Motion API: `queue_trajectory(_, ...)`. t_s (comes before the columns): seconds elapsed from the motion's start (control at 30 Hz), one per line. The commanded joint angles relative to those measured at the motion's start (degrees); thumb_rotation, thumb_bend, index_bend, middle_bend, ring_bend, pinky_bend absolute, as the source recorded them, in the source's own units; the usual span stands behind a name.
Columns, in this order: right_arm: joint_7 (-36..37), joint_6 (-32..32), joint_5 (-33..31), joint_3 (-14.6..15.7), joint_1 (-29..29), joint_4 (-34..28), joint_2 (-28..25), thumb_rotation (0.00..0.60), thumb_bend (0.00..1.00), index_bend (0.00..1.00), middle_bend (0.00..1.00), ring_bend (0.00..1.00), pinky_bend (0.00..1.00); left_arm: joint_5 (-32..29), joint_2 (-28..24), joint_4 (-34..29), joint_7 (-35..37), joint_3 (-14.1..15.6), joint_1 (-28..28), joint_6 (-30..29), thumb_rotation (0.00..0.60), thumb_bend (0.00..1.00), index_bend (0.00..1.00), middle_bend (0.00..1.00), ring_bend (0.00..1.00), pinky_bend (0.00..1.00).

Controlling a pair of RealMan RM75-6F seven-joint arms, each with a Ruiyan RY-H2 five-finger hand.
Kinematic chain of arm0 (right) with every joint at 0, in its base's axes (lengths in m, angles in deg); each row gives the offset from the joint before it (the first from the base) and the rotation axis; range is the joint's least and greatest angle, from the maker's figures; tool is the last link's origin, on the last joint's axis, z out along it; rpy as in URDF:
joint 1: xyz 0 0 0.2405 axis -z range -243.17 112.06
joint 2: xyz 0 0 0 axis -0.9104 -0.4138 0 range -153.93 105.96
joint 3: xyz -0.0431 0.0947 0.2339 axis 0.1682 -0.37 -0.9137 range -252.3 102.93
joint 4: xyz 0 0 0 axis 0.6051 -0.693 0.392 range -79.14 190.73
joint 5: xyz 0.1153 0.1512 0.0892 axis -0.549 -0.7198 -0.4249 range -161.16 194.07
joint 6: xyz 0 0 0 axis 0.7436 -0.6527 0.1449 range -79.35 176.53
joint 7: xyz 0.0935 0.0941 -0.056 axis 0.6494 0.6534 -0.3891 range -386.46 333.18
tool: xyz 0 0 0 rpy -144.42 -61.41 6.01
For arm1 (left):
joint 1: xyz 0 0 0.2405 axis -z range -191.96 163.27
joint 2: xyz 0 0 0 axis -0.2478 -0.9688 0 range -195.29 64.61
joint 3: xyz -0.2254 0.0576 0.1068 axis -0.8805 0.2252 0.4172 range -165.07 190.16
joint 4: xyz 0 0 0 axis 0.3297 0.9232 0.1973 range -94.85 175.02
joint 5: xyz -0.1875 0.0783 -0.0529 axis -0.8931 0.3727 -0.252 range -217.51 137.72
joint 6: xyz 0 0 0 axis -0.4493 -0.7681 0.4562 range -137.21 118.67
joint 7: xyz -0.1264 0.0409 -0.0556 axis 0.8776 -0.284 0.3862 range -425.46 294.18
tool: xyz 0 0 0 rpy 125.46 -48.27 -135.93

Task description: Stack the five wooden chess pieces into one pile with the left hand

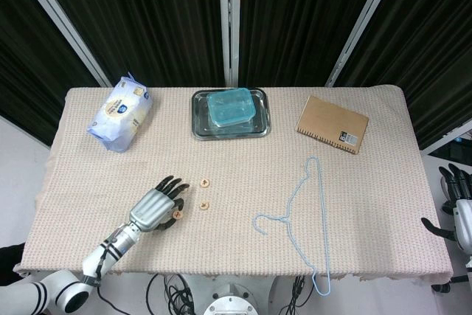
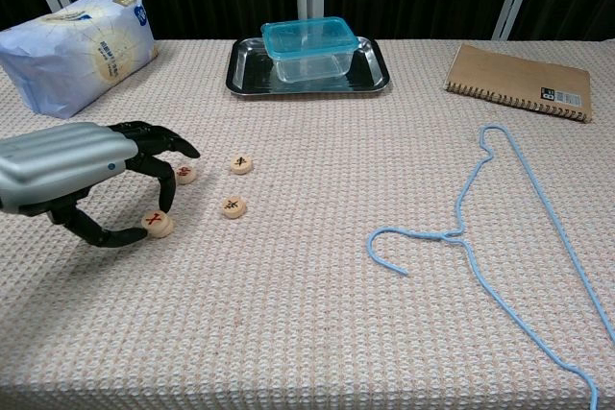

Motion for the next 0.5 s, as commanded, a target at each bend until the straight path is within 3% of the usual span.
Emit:
queue_trajectory(0.03,-0.1,-0.1,-0.1,0.0,0.0,-0.1,-0.1,0.6,0.08,0.0,0.0,0.0,0.0,0.0,0.0,0.0,0.1,0.0,-0.1,-0.2,0.6,0.31,0.48,0.09,0.0,0.0)
queue_trajectory(0.5,0.1,-0.1,-0.3,-0.1,0.0,-0.2,-0.1,0.6,0.08,0.0,0.0,0.0,0.0,0.2,0.7,0.5,0.1,-0.2,0.0,-0.1,0.6,0.3,0.44,0.09,0.0,0.0)
